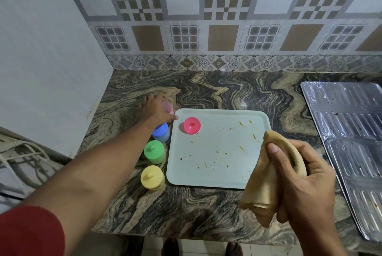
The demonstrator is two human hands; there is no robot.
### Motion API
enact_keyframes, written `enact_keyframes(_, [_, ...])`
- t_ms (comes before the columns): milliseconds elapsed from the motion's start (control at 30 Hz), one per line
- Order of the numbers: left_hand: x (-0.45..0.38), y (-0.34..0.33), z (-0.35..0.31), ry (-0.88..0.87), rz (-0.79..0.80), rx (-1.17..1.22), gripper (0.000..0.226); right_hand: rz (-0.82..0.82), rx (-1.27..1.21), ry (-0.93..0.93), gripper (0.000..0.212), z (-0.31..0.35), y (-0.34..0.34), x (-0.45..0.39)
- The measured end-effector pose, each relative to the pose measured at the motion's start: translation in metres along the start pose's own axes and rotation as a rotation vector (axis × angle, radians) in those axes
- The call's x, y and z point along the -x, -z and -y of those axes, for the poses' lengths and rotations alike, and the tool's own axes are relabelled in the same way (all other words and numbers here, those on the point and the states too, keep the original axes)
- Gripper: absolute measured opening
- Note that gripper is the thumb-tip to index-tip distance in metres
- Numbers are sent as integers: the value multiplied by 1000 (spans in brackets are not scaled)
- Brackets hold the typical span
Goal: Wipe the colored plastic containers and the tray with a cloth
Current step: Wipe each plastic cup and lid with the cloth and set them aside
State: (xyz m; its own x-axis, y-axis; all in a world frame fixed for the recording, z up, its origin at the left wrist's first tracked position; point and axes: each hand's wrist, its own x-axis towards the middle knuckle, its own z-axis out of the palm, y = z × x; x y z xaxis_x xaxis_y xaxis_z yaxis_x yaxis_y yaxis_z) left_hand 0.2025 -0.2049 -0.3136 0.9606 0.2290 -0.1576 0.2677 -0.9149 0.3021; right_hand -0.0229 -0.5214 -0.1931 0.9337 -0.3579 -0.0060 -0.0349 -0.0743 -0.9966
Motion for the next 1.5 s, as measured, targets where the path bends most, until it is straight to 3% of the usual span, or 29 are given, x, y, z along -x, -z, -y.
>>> enact_keyframes(67, [0,2,-4,-109,-112,88,78,-3,-4,-5,21,1,1,-1])
enact_keyframes(167, [4,0,-9,-416,-276,283,31,-4,-40,-13,19,2,2,-1])
enact_keyframes(300, [19,-4,-19,-617,-92,102,15,-5,-48,-18,17,2,4,0])
enact_keyframes(400, [23,-13,-24,-632,141,-141,23,-7,-52,-16,15,1,5,3])
enact_keyframes(533, [20,-23,-32,-593,257,-350,46,-41,-43,-10,15,-1,10,7])
enact_keyframes(633, [20,-30,-34,-589,254,-337,53,-51,-24,-18,20,-5,15,9])
enact_keyframes(800, [21,-31,-37,-612,214,-170,33,-52,-58,-32,20,-8,22,13])
enact_keyframes(1033, [55,2,-57,-612,161,285,16,-41,-80,3,21,-6,19,15])
enact_keyframes(1167, [95,24,-67,-381,218,743,12,-27,-101,32,21,-4,16,14])
enact_keyframes(1333, [172,50,-83,-17,501,1522,16,5,-125,75,27,2,7,14])
enact_keyframes(1400, [201,54,-89,71,527,1707,15,7,-147,102,30,5,2,15])
enact_keyframes(1500, [236,56,-99,106,508,1793,10,1,-143,155,24,12,-8,20])
